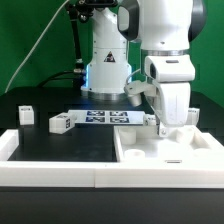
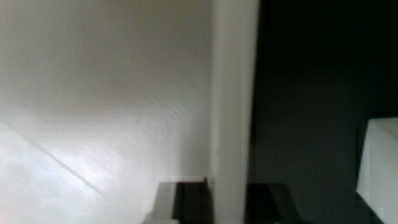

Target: Assemble one leg

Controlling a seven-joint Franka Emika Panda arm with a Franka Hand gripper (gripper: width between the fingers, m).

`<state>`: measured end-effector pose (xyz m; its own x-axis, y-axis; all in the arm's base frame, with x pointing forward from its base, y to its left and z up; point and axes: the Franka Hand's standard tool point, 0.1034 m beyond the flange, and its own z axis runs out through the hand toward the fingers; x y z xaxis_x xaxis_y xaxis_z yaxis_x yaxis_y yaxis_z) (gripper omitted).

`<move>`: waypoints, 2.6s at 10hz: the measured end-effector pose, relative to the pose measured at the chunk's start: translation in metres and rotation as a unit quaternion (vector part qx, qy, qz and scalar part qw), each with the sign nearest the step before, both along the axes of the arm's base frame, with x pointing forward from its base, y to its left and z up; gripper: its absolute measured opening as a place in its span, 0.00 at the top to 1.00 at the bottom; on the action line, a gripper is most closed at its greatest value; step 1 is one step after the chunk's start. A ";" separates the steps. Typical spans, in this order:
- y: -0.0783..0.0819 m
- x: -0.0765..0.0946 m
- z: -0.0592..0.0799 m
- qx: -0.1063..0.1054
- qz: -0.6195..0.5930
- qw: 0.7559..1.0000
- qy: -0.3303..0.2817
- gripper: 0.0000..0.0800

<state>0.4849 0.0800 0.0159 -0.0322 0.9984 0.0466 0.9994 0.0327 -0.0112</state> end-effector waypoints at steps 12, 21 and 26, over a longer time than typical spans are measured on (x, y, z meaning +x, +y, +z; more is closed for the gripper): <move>-0.004 -0.001 0.000 -0.001 -0.007 1.000 0.000 0.19; -0.004 -0.030 0.071 -0.019 -0.079 0.996 -0.032 0.19; 0.009 -0.058 0.058 0.020 -0.409 0.912 -0.031 0.19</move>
Offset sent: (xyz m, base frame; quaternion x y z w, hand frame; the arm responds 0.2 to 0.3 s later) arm 0.0000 0.0000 0.0000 0.0000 0.0000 0.0000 1.0000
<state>0.4273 0.0894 0.0742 0.7187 0.6870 0.1072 0.6882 -0.7249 0.0313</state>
